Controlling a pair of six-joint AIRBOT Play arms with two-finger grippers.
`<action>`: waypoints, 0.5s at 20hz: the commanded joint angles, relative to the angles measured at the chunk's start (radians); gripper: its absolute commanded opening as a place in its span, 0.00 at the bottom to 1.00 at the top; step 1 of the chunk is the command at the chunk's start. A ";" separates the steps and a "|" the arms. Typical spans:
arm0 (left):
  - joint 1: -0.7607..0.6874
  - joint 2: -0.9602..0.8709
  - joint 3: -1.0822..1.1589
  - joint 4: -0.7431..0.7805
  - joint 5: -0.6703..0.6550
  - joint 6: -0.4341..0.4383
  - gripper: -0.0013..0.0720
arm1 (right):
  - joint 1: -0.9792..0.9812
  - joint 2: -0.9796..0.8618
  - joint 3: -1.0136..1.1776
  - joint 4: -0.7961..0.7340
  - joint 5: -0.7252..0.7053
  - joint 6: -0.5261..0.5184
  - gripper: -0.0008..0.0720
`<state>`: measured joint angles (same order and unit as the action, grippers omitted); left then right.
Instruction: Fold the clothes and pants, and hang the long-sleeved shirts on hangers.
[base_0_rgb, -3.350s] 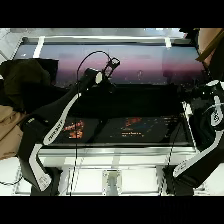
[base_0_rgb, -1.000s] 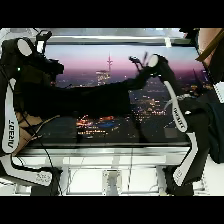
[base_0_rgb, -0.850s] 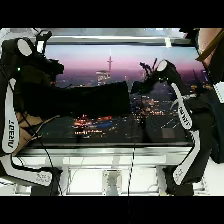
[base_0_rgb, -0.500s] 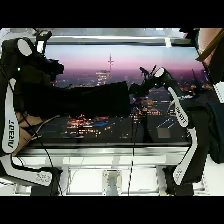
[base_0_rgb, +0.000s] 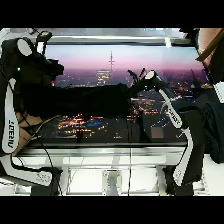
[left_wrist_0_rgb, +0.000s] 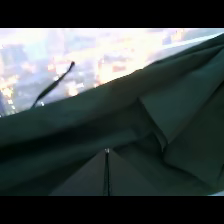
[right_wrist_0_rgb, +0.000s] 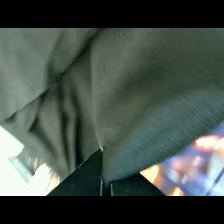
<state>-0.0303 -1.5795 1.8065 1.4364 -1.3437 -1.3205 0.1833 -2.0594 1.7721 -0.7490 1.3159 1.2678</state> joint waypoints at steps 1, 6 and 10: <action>-0.002 0.019 0.000 0.005 -0.075 -0.001 0.04 | -0.030 0.082 0.016 -0.014 0.158 0.000 0.02; -0.060 0.130 0.000 0.002 -0.157 -0.004 0.04 | -0.150 0.288 0.016 -0.165 0.435 0.076 0.02; -0.157 0.182 -0.002 0.001 -0.195 -0.004 0.04 | -0.278 0.428 0.016 -0.184 0.500 0.093 0.02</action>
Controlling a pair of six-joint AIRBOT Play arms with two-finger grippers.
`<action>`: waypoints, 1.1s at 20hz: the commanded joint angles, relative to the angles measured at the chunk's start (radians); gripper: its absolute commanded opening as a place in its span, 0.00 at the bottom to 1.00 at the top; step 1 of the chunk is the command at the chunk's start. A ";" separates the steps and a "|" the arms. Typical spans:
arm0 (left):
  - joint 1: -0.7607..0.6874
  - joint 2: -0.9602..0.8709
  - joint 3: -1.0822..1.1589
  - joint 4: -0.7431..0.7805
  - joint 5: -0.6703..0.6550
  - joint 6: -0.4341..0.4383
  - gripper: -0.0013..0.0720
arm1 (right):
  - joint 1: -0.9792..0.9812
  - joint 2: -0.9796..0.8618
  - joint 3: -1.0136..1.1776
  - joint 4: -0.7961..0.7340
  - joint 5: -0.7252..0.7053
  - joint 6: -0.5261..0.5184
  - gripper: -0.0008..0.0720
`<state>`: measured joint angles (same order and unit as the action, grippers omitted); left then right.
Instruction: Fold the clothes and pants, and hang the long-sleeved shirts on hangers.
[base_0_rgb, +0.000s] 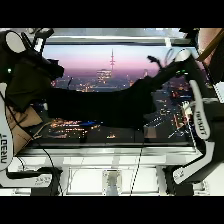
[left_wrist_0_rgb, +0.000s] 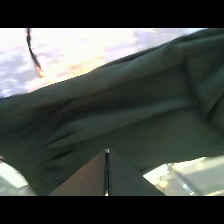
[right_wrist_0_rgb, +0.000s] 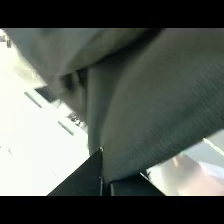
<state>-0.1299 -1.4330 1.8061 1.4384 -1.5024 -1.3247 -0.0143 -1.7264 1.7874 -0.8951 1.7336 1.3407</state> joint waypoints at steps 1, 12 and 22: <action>-0.092 0.026 -0.011 -0.005 -0.020 0.000 0.04 | -0.098 0.110 0.001 -0.037 0.093 0.020 0.02; -0.517 -0.407 -0.148 -0.033 0.421 0.000 0.04 | -0.063 0.111 0.001 0.140 -0.097 -0.034 0.02; -0.433 -0.309 -0.147 0.311 0.425 -0.075 0.04 | 0.153 0.111 0.001 0.077 -0.235 0.174 0.02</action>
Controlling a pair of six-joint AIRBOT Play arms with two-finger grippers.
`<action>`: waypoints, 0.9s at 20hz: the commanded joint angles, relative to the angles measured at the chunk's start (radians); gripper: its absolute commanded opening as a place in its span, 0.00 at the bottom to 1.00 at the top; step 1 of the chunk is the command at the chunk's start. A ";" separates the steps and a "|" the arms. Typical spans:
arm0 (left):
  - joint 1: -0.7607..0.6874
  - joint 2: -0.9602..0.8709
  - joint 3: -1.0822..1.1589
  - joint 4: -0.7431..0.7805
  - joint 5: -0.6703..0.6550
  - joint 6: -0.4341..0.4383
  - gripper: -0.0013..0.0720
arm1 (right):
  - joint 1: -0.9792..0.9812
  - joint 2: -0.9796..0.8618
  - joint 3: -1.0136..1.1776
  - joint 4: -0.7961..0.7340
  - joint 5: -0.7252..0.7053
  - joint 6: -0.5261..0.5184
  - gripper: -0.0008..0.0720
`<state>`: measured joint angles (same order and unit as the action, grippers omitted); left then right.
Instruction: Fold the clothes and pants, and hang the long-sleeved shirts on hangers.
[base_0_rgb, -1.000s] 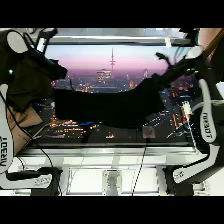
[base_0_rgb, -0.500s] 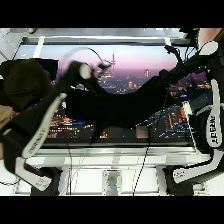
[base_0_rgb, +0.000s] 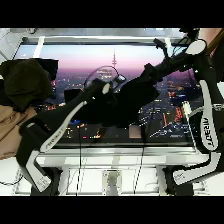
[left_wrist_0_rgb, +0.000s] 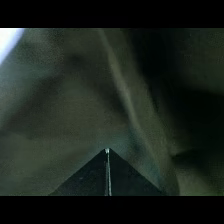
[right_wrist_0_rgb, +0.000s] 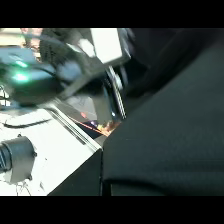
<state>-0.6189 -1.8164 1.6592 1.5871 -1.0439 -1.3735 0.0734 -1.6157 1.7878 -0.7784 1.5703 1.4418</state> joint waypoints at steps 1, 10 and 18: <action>0.098 0.121 0.000 0.181 -0.061 -0.026 0.04 | 0.102 0.000 0.001 -0.074 -0.110 0.104 0.02; 0.387 0.401 0.000 0.181 -0.153 -0.026 0.04 | 0.528 -0.127 0.001 -0.117 -0.740 0.173 0.02; 0.434 0.413 -0.027 0.182 -0.197 -0.026 0.04 | 0.713 -0.288 0.046 -0.109 -1.072 0.161 0.74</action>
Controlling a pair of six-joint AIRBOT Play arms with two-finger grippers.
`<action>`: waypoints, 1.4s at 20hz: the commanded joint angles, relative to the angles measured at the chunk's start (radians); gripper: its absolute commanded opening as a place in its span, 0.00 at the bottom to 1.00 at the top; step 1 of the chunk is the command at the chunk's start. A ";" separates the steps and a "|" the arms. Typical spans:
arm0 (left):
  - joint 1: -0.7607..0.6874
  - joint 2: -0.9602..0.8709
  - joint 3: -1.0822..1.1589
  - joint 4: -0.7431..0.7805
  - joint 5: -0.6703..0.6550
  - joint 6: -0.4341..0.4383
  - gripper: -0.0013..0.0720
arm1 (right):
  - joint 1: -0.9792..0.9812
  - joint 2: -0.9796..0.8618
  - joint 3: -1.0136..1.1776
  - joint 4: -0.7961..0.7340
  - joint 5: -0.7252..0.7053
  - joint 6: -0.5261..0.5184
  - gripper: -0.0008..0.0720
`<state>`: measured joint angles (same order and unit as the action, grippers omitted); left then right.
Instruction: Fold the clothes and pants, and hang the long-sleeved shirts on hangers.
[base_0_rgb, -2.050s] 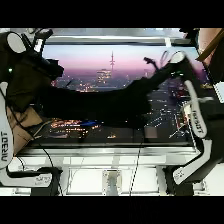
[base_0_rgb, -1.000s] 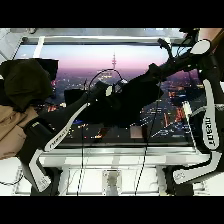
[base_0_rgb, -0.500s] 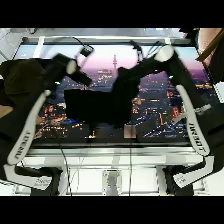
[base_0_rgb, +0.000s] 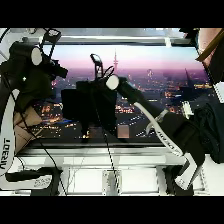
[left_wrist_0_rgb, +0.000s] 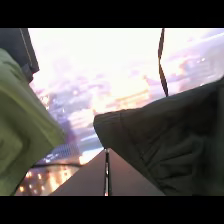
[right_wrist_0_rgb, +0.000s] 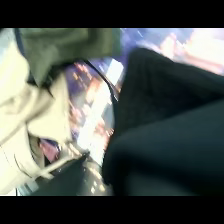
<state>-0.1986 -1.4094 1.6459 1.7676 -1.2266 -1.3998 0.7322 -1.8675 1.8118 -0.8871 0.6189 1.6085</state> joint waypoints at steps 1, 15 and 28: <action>0.016 0.006 -0.024 0.001 -0.014 0.000 0.04 | 0.060 -0.035 0.054 -0.002 -0.068 -0.043 0.91; 0.152 0.014 -0.043 0.002 -0.096 -0.011 0.04 | -0.444 0.000 -0.013 -0.237 0.688 -0.026 0.84; 0.151 0.014 -0.043 0.001 -0.097 -0.011 0.04 | -0.355 -0.163 -0.216 0.272 0.486 -0.198 0.97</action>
<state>-0.0483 -1.3960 1.6035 1.7687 -1.3228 -1.4113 0.3309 -2.0064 1.6047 -0.7052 1.1671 1.4525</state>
